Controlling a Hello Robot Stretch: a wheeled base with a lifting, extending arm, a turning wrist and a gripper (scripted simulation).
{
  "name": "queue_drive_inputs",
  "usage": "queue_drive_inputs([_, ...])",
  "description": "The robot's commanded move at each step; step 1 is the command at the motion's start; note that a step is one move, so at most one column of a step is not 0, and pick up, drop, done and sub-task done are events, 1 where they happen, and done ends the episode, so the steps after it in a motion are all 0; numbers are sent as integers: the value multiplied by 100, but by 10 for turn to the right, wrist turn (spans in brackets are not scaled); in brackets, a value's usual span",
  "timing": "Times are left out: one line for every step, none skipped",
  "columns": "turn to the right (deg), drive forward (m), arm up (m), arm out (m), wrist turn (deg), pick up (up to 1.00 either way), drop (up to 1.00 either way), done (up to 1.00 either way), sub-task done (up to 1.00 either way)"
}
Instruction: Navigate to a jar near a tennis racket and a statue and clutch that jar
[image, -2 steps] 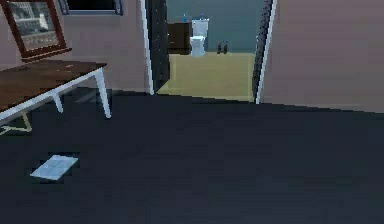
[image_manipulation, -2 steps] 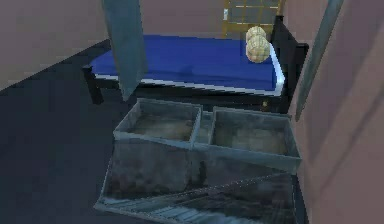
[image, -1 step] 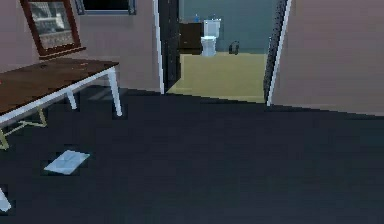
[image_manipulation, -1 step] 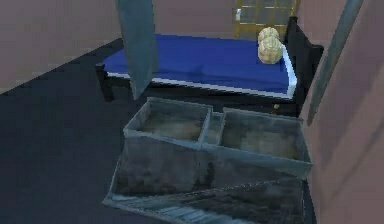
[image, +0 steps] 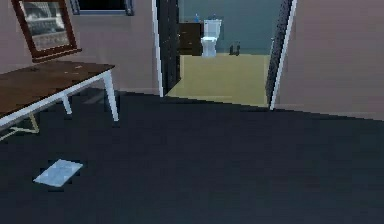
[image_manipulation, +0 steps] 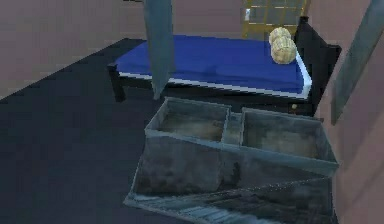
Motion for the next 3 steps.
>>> queue_drive_inputs([90,0,0,0,0,0,0,0,0])
queue_drive_inputs([0,100,0,0,0,0,0,0,0])
queue_drive_inputs([30,0,0,0,0,0,0,0,0])
